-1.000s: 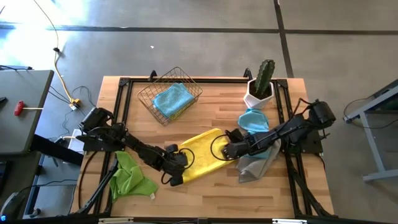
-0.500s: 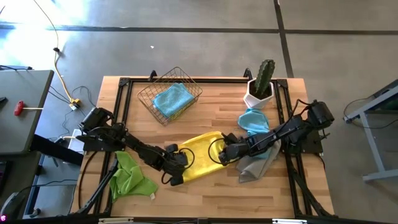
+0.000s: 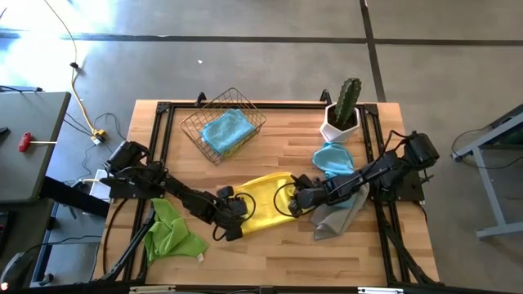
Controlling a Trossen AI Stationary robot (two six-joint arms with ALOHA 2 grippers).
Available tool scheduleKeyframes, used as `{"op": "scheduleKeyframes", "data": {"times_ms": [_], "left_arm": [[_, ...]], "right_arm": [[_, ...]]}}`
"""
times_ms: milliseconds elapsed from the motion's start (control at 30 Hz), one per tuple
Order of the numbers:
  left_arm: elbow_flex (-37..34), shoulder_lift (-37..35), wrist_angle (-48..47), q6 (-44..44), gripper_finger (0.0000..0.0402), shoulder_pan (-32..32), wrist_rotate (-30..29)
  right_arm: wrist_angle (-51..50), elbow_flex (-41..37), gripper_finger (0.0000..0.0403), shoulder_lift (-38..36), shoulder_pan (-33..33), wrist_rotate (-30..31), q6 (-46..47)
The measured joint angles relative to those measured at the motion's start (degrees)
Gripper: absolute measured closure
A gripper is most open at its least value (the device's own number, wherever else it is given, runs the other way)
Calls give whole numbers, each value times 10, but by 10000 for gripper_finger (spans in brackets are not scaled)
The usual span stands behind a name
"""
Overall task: Fold microfiber towels
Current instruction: Fold the yellow microfiber towel
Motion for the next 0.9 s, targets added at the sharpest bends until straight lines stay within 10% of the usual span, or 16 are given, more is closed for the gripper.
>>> {"op": "scheduleKeyframes", "data": {"times_ms": [633,900], "left_arm": [[2,-71,13,0,229,-5,11],[2,-138,-14,5,229,-40,10]], "right_arm": [[-449,192,402,-1,-16,9,-45],[-474,251,402,-1,-16,11,-39]]}}
